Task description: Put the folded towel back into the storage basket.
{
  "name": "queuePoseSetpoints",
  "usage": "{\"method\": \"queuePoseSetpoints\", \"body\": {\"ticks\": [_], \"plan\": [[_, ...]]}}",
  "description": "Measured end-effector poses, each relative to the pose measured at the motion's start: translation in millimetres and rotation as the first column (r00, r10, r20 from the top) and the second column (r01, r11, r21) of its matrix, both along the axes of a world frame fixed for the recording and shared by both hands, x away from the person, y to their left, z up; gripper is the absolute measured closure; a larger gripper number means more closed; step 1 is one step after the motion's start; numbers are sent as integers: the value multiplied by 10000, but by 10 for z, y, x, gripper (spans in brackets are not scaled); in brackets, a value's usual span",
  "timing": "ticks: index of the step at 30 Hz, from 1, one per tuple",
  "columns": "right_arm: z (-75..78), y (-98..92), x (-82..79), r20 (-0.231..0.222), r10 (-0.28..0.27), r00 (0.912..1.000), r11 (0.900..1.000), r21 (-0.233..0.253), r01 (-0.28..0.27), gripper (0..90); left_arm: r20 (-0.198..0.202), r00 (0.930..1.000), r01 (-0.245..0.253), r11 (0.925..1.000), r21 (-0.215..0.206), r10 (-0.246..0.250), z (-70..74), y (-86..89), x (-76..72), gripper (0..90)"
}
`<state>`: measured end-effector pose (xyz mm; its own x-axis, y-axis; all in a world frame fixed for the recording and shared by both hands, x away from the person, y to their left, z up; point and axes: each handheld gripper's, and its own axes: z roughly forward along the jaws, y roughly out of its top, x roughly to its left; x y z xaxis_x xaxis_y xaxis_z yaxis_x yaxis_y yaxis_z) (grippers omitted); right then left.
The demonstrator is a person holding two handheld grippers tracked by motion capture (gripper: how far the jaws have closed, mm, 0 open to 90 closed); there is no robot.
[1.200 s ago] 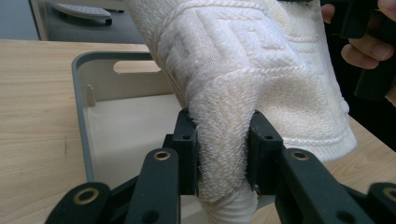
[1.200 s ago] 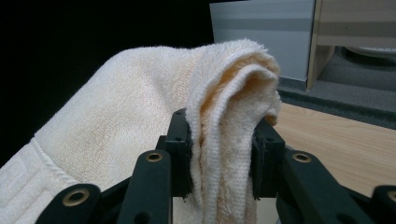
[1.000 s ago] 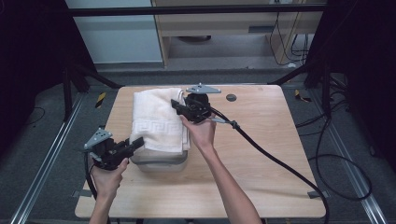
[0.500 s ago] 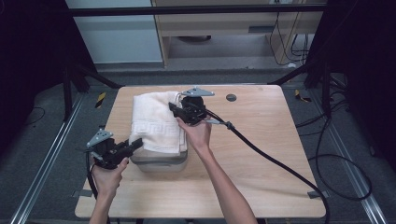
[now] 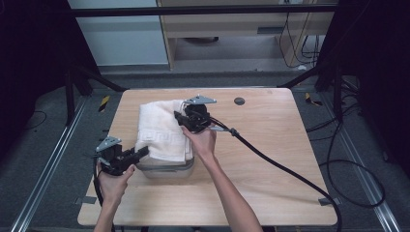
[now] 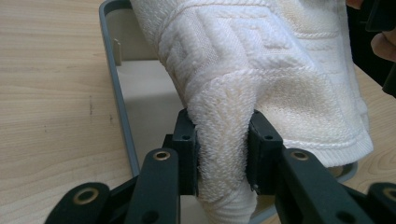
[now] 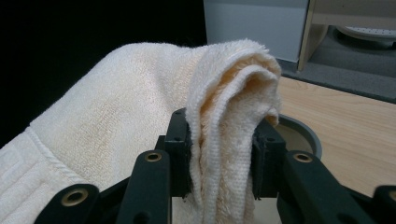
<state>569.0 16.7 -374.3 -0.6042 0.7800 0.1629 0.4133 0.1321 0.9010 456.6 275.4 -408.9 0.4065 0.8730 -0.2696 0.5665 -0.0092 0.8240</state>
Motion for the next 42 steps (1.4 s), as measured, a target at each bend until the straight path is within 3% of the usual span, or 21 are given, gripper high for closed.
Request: {"method": "queuePoseSetpoints", "body": {"ticks": [26,33,42], "plan": [[-322,69,86,-525,-100,9986,9989,-457,76,655,-765,9970,-80,9981,616,127,-199,-22,112,683],[-370,45,87,-688,-157,9975,9992,-382,131,653,-849,9964,-9,9972,748,73,-227,-39,126,682],[-431,53,89,-638,-226,9977,9972,-720,180,640,-1037,9946,28,9952,981,74,-281,-55,156,663]]}}
